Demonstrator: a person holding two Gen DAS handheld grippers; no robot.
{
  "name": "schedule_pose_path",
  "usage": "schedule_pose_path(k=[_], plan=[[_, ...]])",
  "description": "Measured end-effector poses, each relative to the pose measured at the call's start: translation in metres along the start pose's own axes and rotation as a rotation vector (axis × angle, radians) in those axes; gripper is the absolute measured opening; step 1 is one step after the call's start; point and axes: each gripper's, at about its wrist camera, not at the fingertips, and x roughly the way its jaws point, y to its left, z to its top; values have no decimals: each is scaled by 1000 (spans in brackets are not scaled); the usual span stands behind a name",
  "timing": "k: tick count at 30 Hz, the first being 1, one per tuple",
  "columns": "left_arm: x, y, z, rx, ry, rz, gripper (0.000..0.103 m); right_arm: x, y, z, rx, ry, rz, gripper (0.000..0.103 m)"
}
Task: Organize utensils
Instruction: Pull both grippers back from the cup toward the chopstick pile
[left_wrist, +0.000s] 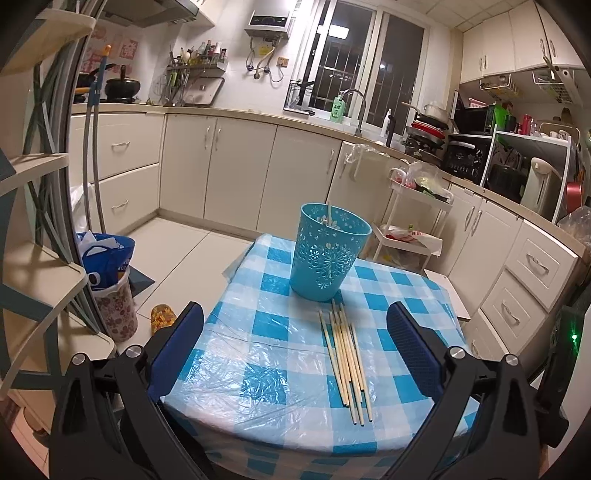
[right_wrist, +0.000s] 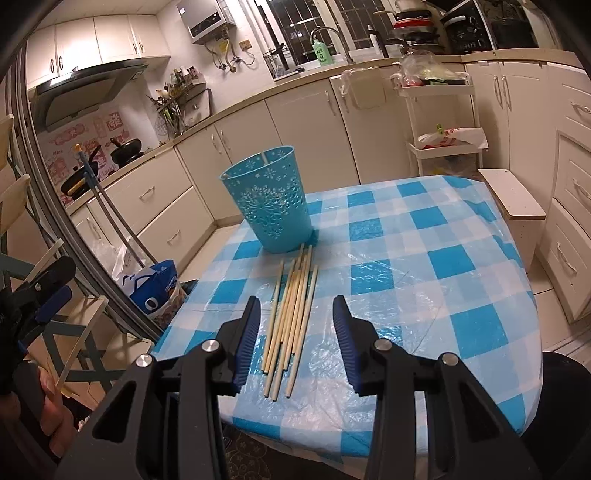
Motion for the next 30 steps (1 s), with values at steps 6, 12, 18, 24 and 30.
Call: schedule_pose_path(k=[6,12,18,24,30], plan=[[4,-1,-2,5,16,-2,95,6,0,-3,-4,26,-21,41],[20,13,-9,-44,84,19,95,40,-1,-4,-14,104,-53,34],[27,27,-18,-55,110,48,95,95,-7,-3,3,196,-74,30],[38,35,-22,-67,136,59,95,132,1,5,-36,235,-104,29],[49,36,-25,-68,160,65,95,162,11,9,-114,271,-166,22]])
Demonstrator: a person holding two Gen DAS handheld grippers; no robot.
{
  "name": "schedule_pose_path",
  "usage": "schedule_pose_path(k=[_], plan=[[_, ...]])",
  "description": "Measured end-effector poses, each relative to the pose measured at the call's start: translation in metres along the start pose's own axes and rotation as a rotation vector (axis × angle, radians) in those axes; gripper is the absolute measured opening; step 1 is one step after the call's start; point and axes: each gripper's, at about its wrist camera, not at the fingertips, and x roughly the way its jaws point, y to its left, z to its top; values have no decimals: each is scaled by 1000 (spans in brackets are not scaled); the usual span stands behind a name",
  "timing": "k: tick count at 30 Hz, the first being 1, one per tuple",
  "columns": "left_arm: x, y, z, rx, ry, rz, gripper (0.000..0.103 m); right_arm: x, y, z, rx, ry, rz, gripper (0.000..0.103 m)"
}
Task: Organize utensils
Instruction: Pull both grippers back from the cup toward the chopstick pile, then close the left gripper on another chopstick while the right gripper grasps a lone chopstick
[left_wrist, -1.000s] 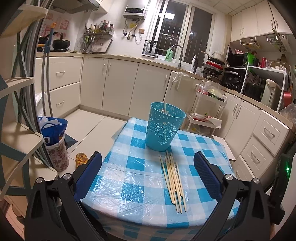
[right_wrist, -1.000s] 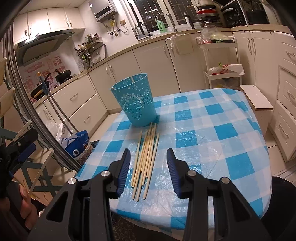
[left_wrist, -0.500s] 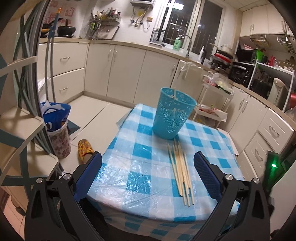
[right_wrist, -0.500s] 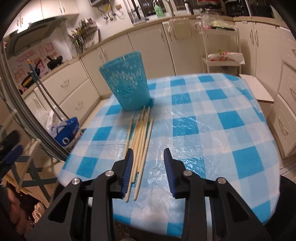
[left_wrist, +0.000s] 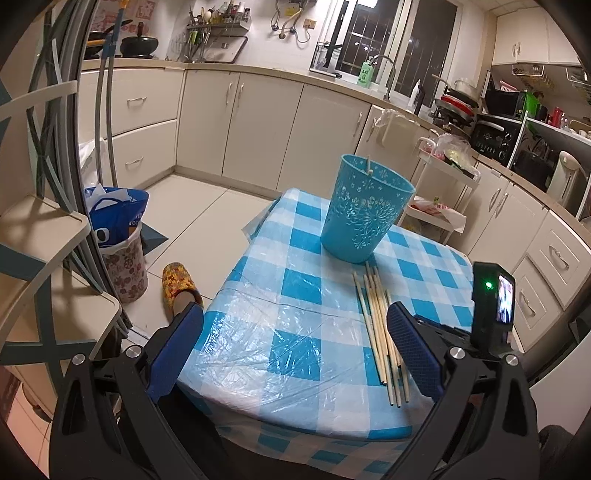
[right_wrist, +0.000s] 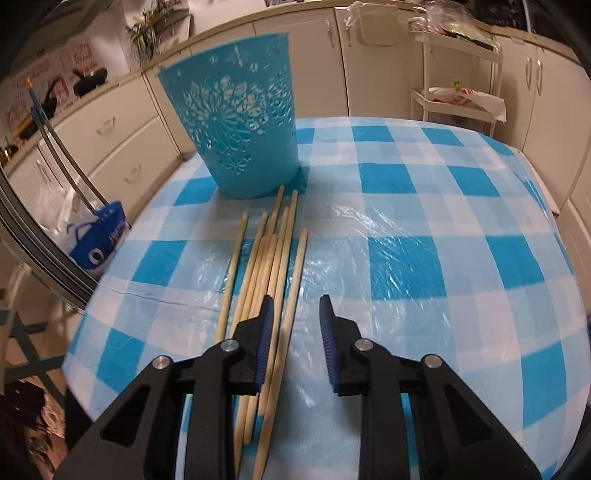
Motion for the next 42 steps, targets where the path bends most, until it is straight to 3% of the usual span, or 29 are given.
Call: schedule_pose_path(k=[8,13,18,26,35,42], plan=[[16,1,-2,-2,33,6,95,18,5,6,-83,21,-37,21],[27,-7,0,21,40,8,95,19,1,5,-146,27,-57,11],[60,-28,4,74,86,3,95,13,-17,4,-172,25,-71,8],[154,-72,6,155,247,2,95,5,-39,-3,-128,16,-33,8],[198,-95,5,222,316,72,95,5,-49,-3,-73,9,30,8],[220,-98,4,266,365,104,85,4,-53,-3,-52,10,55,8]])
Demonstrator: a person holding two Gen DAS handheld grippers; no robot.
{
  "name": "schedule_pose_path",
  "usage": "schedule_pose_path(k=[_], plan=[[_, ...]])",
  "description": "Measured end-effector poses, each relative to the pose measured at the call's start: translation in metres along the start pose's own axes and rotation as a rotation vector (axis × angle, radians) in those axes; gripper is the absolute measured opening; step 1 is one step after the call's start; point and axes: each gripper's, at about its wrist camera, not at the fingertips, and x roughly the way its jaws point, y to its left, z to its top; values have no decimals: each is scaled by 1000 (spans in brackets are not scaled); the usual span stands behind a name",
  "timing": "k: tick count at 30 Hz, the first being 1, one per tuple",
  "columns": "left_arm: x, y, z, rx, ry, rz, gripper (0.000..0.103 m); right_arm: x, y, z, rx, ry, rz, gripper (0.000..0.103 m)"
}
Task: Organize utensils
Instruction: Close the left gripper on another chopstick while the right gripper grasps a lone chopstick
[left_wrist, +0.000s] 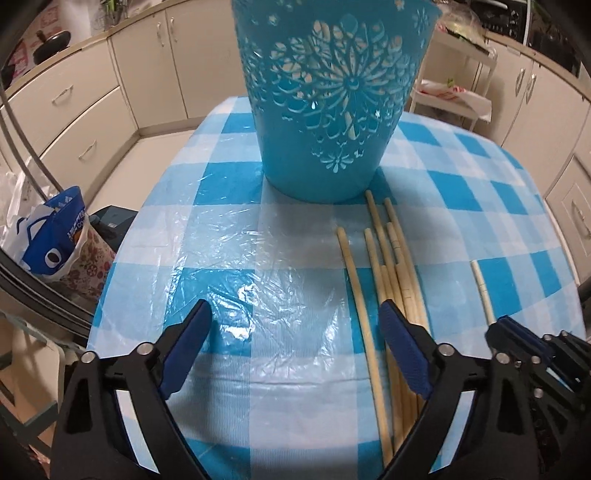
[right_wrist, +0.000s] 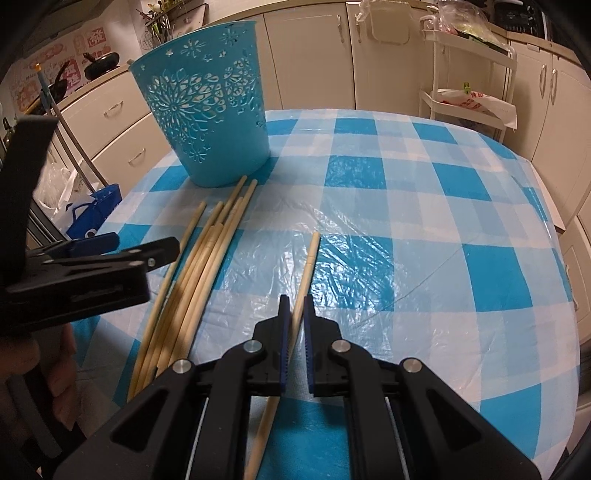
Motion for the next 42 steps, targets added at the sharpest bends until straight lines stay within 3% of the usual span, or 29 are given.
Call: schedule_pose_path(k=[9,12,14,17,18,21,24,34,36,38,42], plan=[[9,-16,9,74,-13,-29,64,8,-1,10,6,5,-18,10],[8,-23,10,97,-26,-48,48,10,0,13,-6,10,-25,10],[8,-26,11,117,-35,-63,31,10,2,13,-22,13,-27,9],[7,-29,11,149,-38,-137,10,10,1,13,-27,18,-9,7],[7,-28,12,164,-36,-176,8,9,1,13,-25,21,0,7],[7,-21,13,189,-21,-243,5,7,0,15,-19,18,10,7],[7,-15,13,198,2,-263,5,8,0,18,-17,31,4,7],[6,-34,13,283,4,-166,5,12,6,16,-66,45,-32,7],[4,-31,11,267,-2,-172,5,8,0,15,-17,32,-5,6],[-7,-27,7,253,-42,-171,5,1,-10,13,64,-1,74,6],[-37,-19,2,224,-135,-176,5,-9,-28,10,190,-68,145,6]])
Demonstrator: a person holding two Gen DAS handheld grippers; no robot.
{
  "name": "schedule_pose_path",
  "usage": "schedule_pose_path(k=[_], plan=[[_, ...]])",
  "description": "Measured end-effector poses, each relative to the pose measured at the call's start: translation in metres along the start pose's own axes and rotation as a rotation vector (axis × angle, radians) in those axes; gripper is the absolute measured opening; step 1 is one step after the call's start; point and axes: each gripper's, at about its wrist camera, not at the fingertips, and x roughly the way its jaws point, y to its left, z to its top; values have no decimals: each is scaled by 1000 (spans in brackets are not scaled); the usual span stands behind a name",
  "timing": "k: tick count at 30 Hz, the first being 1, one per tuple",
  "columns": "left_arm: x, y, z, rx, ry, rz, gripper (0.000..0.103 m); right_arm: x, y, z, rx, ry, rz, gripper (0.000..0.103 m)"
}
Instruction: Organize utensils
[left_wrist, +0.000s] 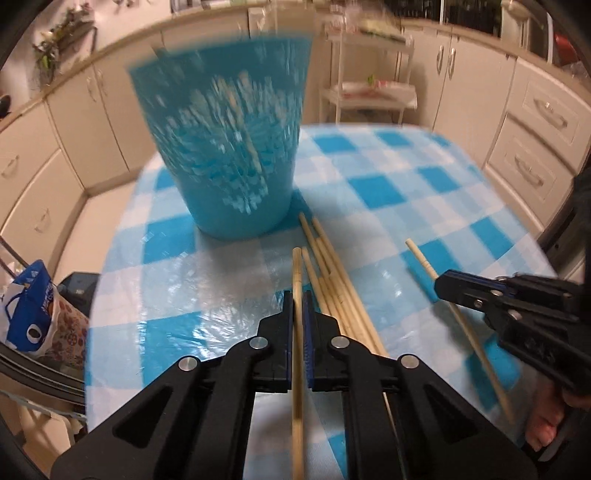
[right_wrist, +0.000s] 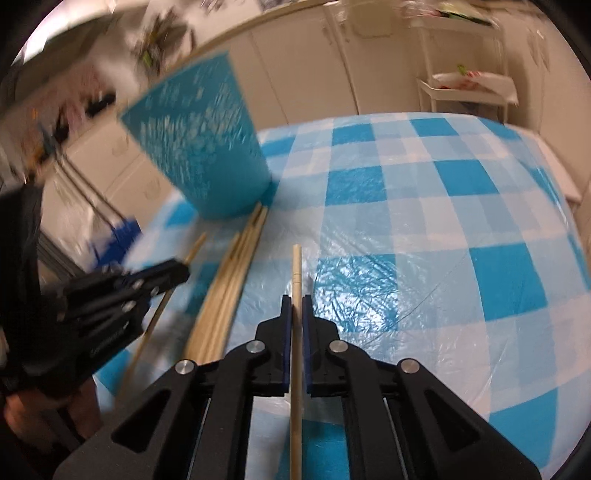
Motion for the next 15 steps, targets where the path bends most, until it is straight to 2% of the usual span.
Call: schedule_pose_path(k=[4,8,15], plan=[[-36,-1,4,-11,-105,6,5,-6,-5,-1,52,-46,29,6],[-67,1,11,-37,-202,-4,5,-4,-7,-5,72,-43,37,6],[-107,2,23,-47,-308,-15,5,-4,-13,-5,104,-49,49,6]])
